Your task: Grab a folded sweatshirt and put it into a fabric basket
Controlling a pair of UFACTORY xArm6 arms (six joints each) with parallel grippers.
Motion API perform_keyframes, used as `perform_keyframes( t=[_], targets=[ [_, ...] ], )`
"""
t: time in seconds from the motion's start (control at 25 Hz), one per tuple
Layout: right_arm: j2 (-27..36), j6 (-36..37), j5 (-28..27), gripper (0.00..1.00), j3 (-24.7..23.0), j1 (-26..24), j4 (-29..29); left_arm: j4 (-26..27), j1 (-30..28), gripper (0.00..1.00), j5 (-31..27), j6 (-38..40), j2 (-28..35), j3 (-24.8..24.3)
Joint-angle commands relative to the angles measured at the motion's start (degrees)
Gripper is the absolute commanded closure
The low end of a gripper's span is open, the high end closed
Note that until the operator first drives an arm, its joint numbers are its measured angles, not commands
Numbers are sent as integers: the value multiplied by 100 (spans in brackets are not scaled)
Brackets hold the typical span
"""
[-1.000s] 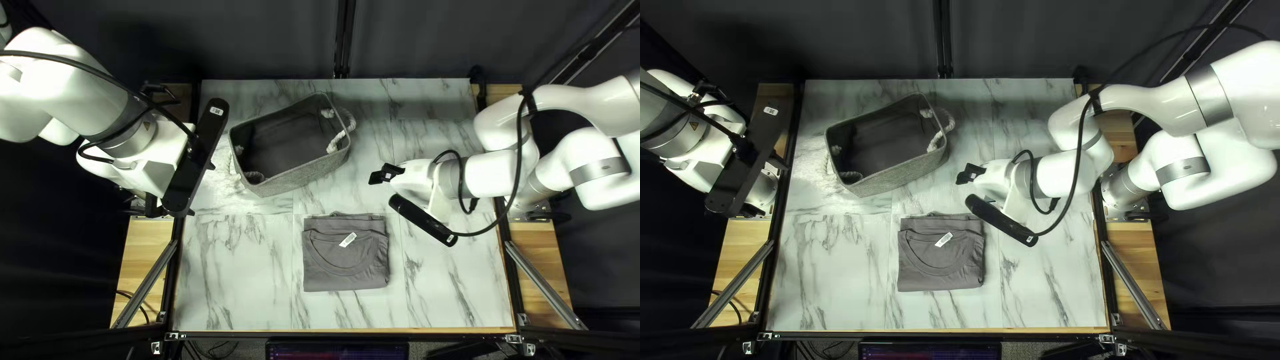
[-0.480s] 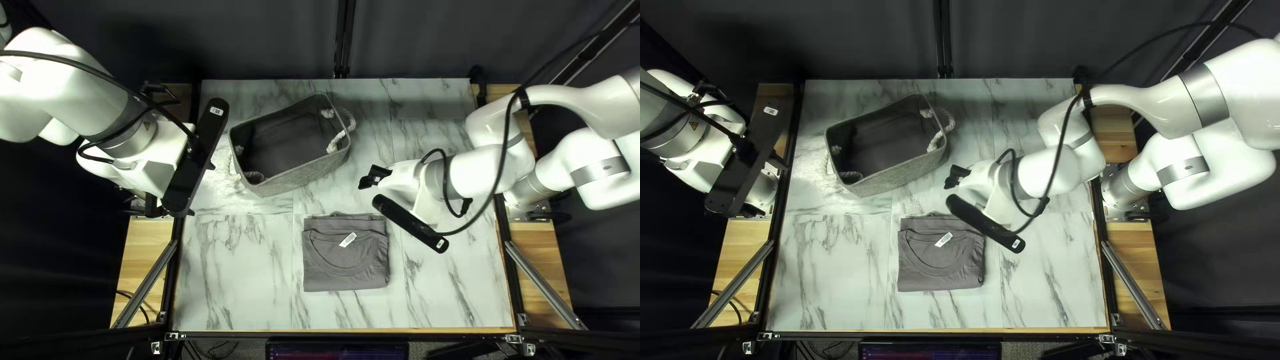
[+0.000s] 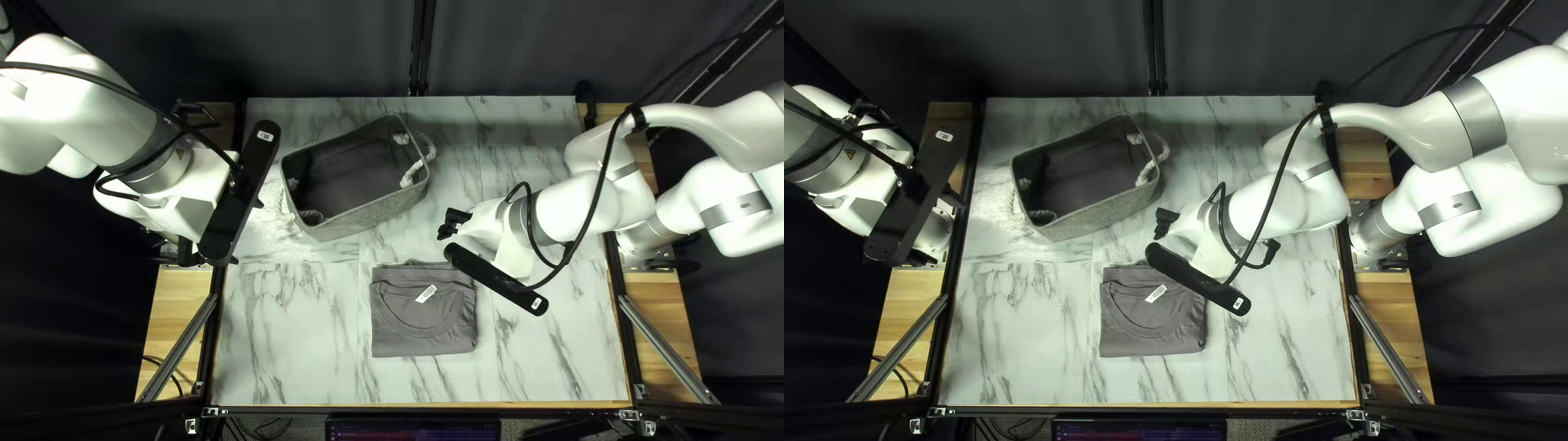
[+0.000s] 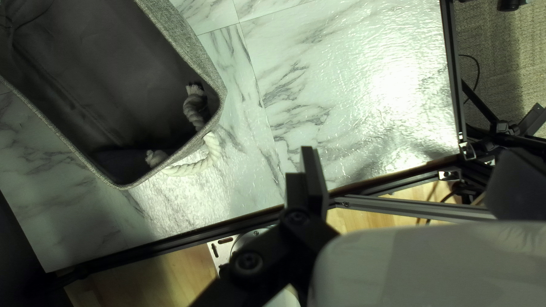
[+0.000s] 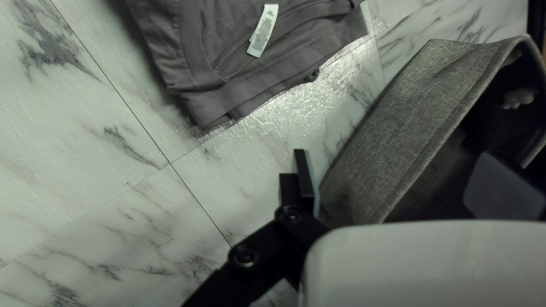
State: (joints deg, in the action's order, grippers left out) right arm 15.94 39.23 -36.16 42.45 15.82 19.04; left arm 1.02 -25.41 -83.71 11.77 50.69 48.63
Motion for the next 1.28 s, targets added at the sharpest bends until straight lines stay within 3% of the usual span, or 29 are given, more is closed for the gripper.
perform_keyframes(
  t=[0.04, 0.08, 0.24, 0.48, 0.72, 1.12, 1.28],
  targets=[
    [-126, -445, 242, 0, -52, 6, 491, 0, 0, 0, 0, 0, 0, 0],
    [-257, -562, 483, 0, -137, 23, 742, 0, 0, 0, 0, 0, 0, 0],
    [-755, -319, 499, 0, 88, 215, 1103, 0, 0, 0, 0, 0, 0, 0],
    [-1370, 292, 227, 0, 392, 458, 972, 0, 0, 0, 0, 0, 0, 0],
    [-1821, 571, 368, 0, 355, 574, 990, 0, 0, 0, 0, 0, 0, 0],
    [-1823, 612, 911, 0, -227, 439, 1449, 0, 0, 0, 0, 0, 0, 0],
    [-1762, 155, 1376, 0, -607, 218, 2313, 0, 0, 0, 0, 0, 0, 0]
  ],
)
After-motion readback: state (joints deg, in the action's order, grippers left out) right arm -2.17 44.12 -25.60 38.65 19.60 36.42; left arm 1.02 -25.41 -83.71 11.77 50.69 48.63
